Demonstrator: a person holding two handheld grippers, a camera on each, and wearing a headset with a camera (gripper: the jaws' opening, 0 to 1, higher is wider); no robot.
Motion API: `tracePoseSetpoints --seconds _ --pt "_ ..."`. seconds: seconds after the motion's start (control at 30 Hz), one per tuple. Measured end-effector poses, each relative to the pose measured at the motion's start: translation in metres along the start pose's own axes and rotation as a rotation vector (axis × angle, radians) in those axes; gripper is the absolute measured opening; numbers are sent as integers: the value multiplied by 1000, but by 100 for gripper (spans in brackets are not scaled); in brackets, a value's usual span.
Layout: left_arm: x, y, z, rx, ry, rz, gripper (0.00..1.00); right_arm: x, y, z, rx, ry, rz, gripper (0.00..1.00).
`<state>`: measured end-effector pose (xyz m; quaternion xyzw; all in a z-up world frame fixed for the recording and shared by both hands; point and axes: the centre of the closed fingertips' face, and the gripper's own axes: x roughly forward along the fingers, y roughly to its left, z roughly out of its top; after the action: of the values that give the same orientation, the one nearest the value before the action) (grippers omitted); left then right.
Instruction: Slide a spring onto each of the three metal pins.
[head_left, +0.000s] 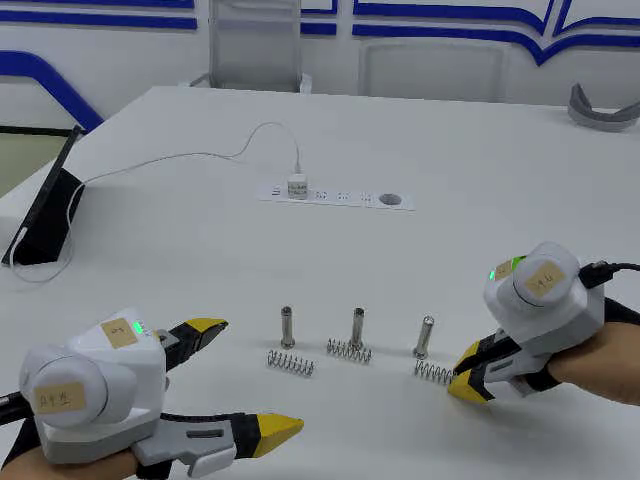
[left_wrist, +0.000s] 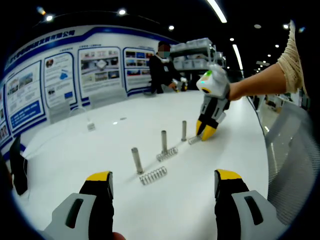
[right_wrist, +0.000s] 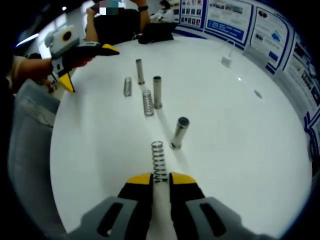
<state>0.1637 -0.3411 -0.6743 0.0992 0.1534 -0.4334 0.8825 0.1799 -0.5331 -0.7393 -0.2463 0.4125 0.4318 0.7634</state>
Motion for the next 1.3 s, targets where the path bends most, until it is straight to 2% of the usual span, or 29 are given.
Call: tracePoseSetpoints --seconds 0.6,0.97,1.3 --pt "6 -11 1 3 1 -30 81 -5 4 1 -19 4 8 11" --pt "19 -26 3 26 9 -87 75 -13 23 24 -82 -25 30 11" --pt "32 -38 6 44 10 -141 67 -15 34 35 -124 -29 51 11"
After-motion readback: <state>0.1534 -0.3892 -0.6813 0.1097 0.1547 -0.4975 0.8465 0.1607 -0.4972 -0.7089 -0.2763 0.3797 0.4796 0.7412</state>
